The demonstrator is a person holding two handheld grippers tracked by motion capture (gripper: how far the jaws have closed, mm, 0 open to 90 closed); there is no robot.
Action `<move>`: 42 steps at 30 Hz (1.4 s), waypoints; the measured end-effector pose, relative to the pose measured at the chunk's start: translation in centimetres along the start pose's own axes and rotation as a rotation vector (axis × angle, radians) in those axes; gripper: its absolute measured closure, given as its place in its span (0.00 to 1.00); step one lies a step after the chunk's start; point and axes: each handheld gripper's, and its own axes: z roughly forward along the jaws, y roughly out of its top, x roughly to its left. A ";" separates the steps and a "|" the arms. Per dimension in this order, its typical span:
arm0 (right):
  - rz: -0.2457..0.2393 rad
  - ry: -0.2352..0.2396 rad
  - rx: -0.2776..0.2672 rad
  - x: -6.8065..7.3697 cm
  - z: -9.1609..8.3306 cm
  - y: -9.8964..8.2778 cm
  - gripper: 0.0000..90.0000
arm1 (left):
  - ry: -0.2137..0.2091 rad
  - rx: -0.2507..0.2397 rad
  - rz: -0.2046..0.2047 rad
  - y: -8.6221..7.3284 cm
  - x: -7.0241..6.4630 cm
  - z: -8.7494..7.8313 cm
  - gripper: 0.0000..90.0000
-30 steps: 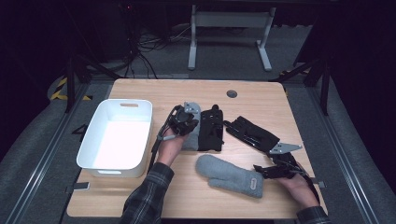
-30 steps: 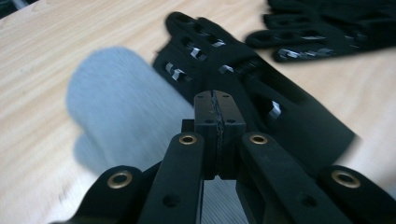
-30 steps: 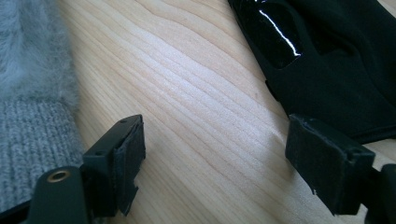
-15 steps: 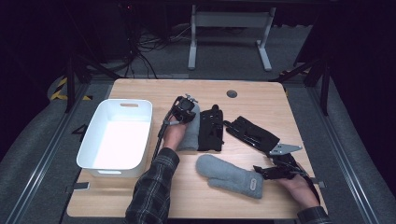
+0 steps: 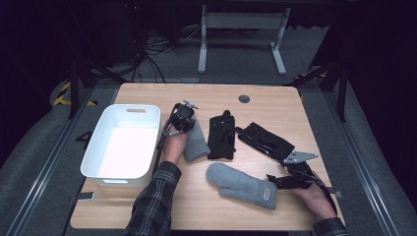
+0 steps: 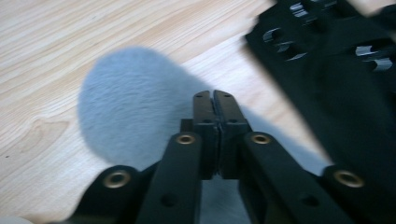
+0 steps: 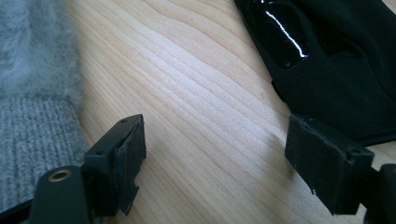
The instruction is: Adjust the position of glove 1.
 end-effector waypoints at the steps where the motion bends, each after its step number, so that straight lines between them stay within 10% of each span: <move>1: 0.000 0.000 0.000 0.0 0.0 0.0 0.23 | -0.010 -0.006 0.015 0.0 -0.3 -0.4 0.92; 14: -0.001 0.001 0.001 0.0 0.0 0.0 0.23 | 0.002 0.036 0.012 -2.4 -1.1 0.1 0.56; 26: -0.002 0.003 -0.001 0.0 0.0 0.0 0.23 | -0.025 0.067 -0.024 -2.8 -1.2 1.2 0.94; 42: -0.003 0.003 0.000 0.0 0.0 0.0 0.24 | -0.073 -0.011 -0.049 -1.3 -2.0 -2.7 0.98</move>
